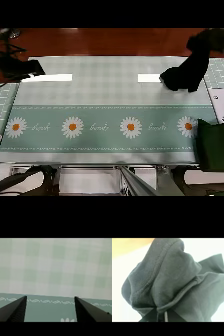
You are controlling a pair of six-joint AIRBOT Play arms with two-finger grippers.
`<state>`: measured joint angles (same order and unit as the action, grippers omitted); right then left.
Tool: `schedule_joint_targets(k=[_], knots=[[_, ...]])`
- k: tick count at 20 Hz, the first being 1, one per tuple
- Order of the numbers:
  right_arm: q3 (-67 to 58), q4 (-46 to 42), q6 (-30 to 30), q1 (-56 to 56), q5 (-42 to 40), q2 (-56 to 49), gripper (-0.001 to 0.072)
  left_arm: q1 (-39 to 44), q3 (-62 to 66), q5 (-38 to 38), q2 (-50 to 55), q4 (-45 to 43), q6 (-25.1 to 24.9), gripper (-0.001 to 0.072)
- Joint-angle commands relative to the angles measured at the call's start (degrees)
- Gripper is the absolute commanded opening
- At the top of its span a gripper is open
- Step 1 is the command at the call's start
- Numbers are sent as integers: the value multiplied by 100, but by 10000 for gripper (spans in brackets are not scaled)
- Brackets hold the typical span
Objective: Fold the shirts.
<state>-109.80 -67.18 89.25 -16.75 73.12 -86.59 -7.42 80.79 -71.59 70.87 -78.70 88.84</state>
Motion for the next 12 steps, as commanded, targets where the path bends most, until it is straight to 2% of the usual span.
schedule_joint_targets(k=[1,6,12], knots=[[-203,120,-299,348,-173,1121,30,-319,-221,66,-1303,553,-181,701],[-203,111,-452,1102,-778,2282,30,98,-1565,339,-3143,1154,-175,701],[-203,122,-702,2671,-1215,2953,30,586,-3263,511,-3971,1919,-160,701]])
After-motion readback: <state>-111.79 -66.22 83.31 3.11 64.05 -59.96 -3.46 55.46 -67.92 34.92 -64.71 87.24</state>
